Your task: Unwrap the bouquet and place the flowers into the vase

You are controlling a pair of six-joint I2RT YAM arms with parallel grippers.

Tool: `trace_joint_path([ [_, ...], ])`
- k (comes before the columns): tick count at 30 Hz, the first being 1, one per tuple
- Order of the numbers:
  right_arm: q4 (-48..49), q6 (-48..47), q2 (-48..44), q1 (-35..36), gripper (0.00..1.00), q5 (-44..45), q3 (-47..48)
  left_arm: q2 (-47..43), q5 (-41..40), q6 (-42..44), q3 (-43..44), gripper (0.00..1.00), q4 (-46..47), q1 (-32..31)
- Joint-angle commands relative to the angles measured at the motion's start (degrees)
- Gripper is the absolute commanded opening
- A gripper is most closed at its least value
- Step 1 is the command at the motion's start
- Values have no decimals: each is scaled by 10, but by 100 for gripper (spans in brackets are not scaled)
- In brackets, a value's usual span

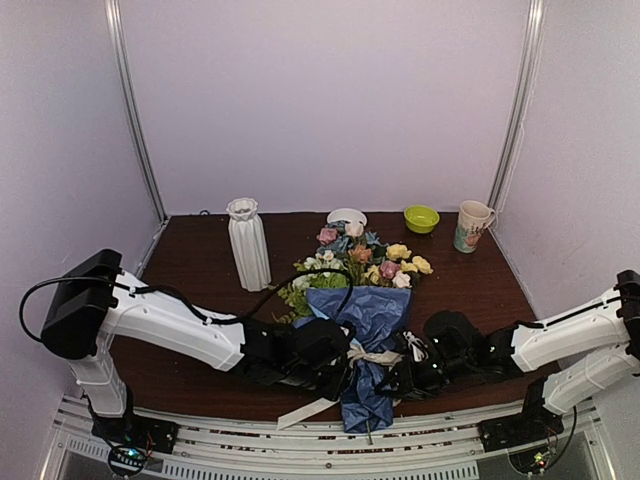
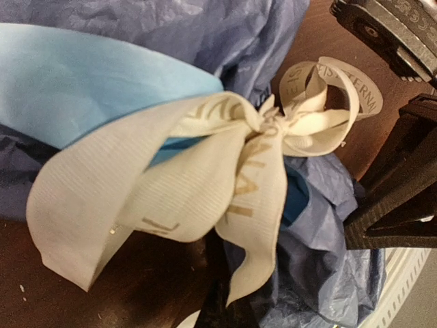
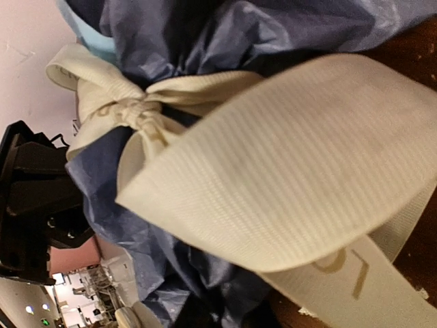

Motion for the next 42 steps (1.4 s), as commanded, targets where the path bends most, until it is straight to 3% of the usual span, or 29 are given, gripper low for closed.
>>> trace_joint_path([
  [1,-25,-4,7,3,2,15,4,-1,-16,-20,22,0,2,2],
  [5,-61,-6,9,3,0,39,6,-28,-53,-43,49,0,-67,2],
  [11,-109,-6,1,3,0,74,7,-92,-175,-134,113,0,-274,10],
  [16,-112,4,-1,1,0,85,-1,-182,-243,-203,131,0,-402,46],
  [20,-111,12,2,1,0,93,-7,-268,-282,-204,145,0,-443,97],
  [31,-111,18,12,2,0,102,-1,-435,-416,-155,219,0,-473,223],
  [36,-115,17,12,2,0,106,0,-444,-504,-92,319,0,-464,261],
  [39,-119,15,16,1,0,106,4,-441,-555,-39,354,0,-426,263],
  [42,-123,11,16,1,0,107,8,-449,-584,35,348,0,-326,263],
])
